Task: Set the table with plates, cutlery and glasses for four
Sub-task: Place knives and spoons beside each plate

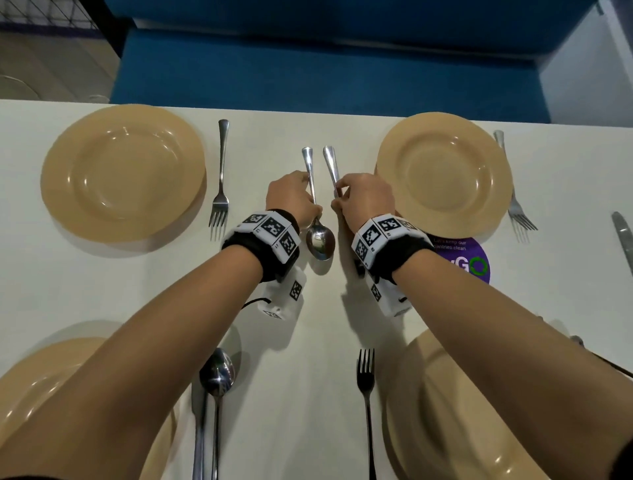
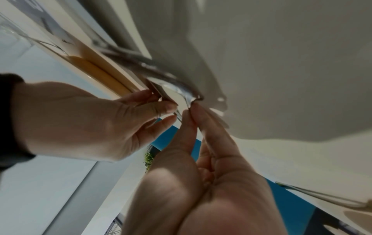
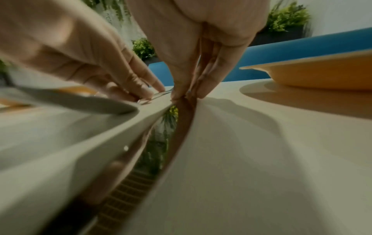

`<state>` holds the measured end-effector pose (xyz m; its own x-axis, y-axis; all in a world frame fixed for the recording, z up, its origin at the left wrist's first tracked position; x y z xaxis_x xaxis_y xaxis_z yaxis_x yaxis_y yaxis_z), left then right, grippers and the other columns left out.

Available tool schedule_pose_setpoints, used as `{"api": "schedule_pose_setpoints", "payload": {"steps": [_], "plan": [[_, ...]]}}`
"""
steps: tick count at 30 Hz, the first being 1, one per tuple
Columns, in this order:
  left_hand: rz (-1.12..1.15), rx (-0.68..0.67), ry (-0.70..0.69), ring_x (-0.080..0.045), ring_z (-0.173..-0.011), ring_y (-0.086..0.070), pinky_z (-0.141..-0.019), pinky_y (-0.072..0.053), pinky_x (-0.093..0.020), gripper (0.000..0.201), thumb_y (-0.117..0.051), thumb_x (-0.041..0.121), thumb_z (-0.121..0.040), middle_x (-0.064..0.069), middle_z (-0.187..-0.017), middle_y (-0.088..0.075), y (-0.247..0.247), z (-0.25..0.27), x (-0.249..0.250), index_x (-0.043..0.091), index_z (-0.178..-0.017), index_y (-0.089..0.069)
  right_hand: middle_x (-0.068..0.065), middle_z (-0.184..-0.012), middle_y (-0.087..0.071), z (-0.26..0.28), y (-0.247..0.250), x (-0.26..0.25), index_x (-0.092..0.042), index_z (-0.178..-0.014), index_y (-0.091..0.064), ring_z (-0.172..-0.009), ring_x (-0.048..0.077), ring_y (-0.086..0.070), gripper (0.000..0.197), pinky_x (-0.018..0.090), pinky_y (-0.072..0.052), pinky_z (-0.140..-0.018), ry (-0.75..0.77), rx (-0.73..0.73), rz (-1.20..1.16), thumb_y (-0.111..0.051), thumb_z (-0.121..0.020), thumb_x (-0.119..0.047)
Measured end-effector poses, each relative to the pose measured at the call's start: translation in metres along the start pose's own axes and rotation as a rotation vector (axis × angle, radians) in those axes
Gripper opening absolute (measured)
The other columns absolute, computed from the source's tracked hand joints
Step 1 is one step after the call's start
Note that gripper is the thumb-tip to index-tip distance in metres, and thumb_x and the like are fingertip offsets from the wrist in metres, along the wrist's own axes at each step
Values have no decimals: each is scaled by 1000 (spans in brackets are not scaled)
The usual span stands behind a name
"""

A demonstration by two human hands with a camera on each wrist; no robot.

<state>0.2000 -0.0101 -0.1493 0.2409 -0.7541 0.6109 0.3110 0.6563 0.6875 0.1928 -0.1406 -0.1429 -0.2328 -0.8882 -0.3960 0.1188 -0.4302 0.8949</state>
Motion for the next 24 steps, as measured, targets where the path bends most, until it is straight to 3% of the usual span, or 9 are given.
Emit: {"api": "schedule_pose_setpoints", "payload": {"steps": [4,7,12,24], "plan": [[0,-2,-10,-19,-104,-64,-96,-45,-29,60,-74,12,-77,-6,-102,-72,-1,-9,8,11,-132,-51,5,-93,-71,-12,-4,2,-13,-100,-73,-79,19,-60,20,25,-46,-69,1,3,17,-58,-87,-11],[36,0,-6,-19,-103,-64,-97,-46,-30,59,-74,10,-77,-6,-101,-72,-2,-18,13,12,-132,-52,9,-93,-70,-24,-5,-1,-10,-98,-72,-82,23,-64,19,26,-47,-68,14,28,49,-58,-86,-10],[84,14,-10,-20,-99,-66,-94,-50,-32,52,-72,9,-80,-8,-101,-72,-3,-34,23,13,-129,-55,11,-92,-69,-43,-6,-1,-6,-94,-70,-82,26,-66,15,33,-55,-74,6,59,62,-58,-85,-6],[111,7,-34,-22,-104,-64,-93,-51,-30,48,-70,8,-81,-10,-114,-68,-11,-47,33,14,-127,-58,11,-91,-69,-60,-6,2,-5,-93,-69,-84,26,-67,18,36,-57,-77,-22,73,42,-54,-84,1]]}}
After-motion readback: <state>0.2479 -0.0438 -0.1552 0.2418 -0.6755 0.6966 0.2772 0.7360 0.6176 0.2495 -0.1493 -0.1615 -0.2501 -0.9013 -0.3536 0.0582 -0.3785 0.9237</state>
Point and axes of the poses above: each hand's wrist, its own z-axis away from the middle knuckle, its own y-axis out of the back of the hand, x = y × z, the point moved 6 cm from there along -z, towards the middle knuckle
